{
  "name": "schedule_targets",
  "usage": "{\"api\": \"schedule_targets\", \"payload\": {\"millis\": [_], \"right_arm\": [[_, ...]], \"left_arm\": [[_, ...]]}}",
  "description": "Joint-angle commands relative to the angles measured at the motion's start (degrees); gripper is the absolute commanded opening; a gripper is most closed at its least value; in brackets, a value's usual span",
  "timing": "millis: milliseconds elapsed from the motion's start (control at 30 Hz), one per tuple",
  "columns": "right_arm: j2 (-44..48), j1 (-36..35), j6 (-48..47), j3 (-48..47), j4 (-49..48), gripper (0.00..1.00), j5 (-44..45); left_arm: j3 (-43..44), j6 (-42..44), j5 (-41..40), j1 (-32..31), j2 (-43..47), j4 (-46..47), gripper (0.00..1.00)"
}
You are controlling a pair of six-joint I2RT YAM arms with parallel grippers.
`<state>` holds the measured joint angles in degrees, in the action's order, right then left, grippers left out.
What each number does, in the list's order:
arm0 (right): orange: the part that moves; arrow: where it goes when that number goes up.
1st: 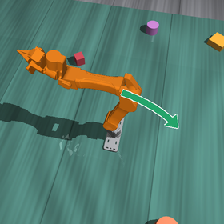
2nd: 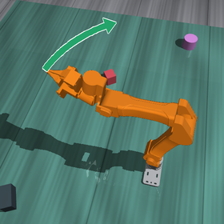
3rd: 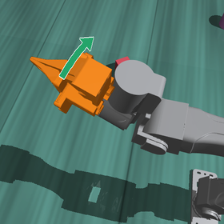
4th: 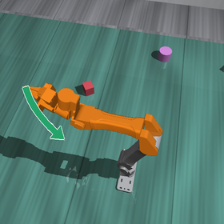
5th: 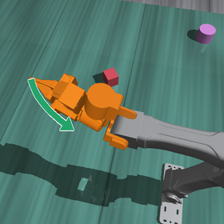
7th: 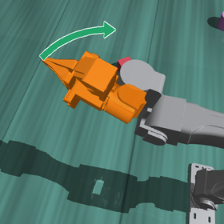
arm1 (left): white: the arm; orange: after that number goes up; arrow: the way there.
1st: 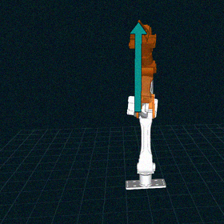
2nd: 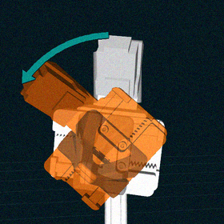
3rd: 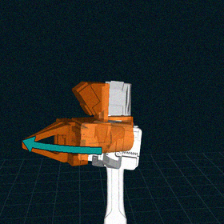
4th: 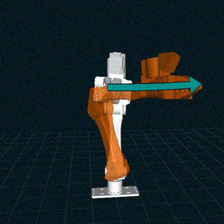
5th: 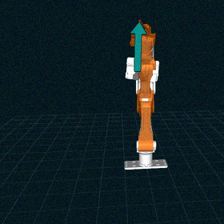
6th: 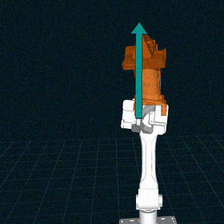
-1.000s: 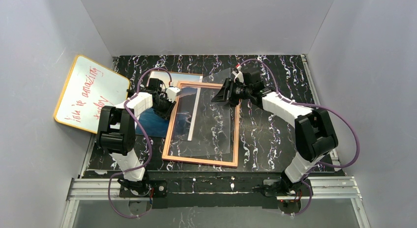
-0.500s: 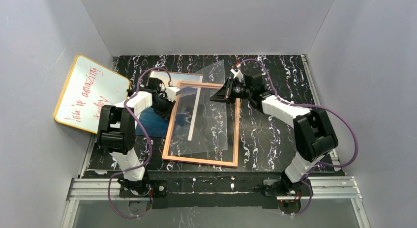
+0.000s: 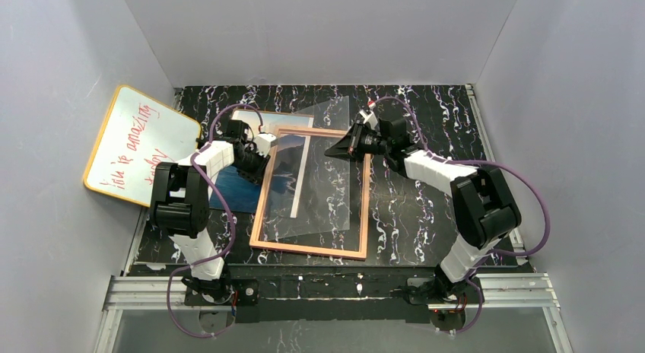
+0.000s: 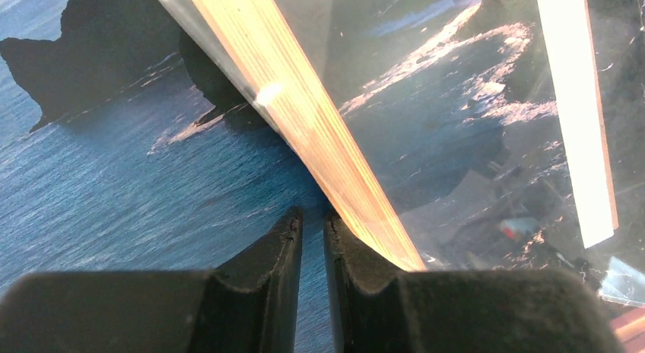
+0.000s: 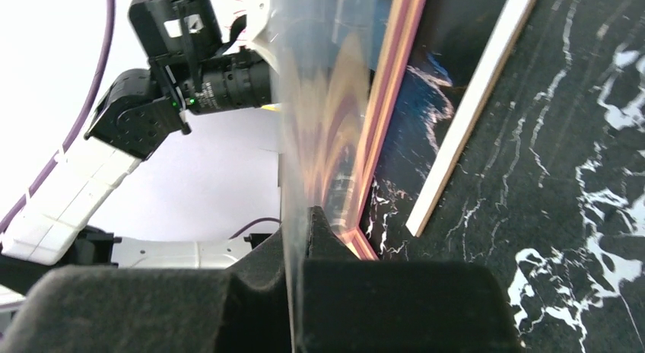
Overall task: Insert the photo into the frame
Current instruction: Place the photo frame item in the photo frame.
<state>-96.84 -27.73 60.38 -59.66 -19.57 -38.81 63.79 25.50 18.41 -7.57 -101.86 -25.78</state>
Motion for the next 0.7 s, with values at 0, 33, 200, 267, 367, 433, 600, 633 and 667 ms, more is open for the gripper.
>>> {"api": "schedule_targets", "payload": {"millis": [0,33,200,267,367,433,600,633,667], "right_arm": [[2.59,-0.11,4.54,3.94,-3.08,0.01,3.82],[3.00,-0.11,5.50,5.02,-4.02,0.01,4.38],[3.95,-0.13,8.33,7.87,-6.50,0.01,5.43],[4.18,-0.11,10.26,9.23,-8.54,0.01,5.49],[4.57,-0.05,12.75,11.12,-10.66,0.01,5.76],[5.21,-0.05,14.23,12.09,-11.74,0.01,6.44],[6.41,-0.05,14.80,12.13,-11.77,0.01,6.53],[6.58,-0.05,15.06,12.11,-12.31,0.01,6.26],[6.82,-0.05,15.25,11.92,-12.55,0.01,5.95]], "left_arm": [[-1.12,-0.10,1.24,-0.08,-2.33,-5.26,0.16],[-1.12,-0.06,1.35,-0.07,-2.36,-5.27,0.16],[-1.15,-0.01,1.78,-0.07,-2.39,-5.33,0.14],[-1.34,0.03,1.96,-0.07,-2.44,-5.34,0.14],[-1.58,0.25,2.06,-0.07,-2.34,-5.33,0.13],[-1.57,0.40,2.12,-0.07,-2.35,-5.50,0.11],[-1.21,0.78,2.99,-0.07,-2.30,-6.41,0.04],[-1.12,0.78,3.22,-0.07,-2.41,-6.61,0.03],[-0.93,0.78,3.46,0.04,-2.54,-7.01,0.01]]}}
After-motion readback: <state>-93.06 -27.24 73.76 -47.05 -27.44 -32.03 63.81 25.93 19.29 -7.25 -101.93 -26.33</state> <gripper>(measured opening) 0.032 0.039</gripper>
